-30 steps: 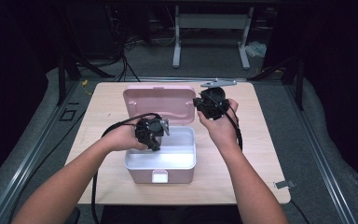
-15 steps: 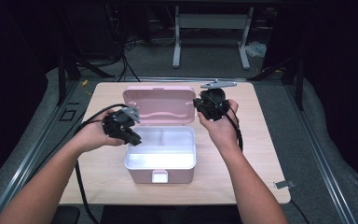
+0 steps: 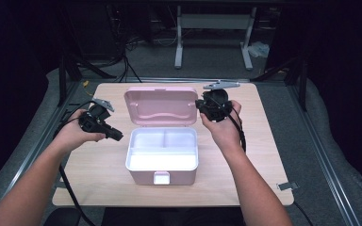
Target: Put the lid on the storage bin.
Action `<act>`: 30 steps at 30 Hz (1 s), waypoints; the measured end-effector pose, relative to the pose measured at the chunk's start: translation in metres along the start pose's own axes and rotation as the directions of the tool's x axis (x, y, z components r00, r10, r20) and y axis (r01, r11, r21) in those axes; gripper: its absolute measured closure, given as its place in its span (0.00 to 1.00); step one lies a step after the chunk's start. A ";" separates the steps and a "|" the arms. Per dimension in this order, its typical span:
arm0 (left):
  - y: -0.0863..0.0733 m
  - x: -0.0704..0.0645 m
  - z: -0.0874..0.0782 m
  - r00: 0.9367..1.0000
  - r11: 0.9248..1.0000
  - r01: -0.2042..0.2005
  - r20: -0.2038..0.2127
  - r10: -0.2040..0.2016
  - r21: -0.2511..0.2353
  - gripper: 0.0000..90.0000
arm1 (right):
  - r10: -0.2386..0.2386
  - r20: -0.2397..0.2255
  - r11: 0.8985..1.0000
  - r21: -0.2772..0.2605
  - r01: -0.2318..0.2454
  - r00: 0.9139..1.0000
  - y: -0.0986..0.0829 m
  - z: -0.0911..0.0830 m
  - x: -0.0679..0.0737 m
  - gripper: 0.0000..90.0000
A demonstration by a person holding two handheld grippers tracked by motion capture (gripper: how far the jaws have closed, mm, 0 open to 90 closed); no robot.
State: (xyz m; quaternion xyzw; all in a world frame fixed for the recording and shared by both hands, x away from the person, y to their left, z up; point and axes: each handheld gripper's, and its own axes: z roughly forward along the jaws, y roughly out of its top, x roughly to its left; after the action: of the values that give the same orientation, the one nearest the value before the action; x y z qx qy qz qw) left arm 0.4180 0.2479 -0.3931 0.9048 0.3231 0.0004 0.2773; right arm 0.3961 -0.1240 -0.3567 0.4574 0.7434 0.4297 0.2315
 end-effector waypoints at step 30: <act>0.076 0.007 -0.044 0.979 0.952 0.149 -0.098 -0.180 -0.267 1.00 | -0.016 -0.020 1.000 -0.014 0.016 1.000 -0.008 -0.008 0.002 0.96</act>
State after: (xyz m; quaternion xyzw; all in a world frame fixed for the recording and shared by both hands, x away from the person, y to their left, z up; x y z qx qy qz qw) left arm 0.4603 0.2256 -0.3185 0.8292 0.4109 0.0744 0.3714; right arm 0.3855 -0.1272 -0.3589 0.4454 0.7463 0.4375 0.2309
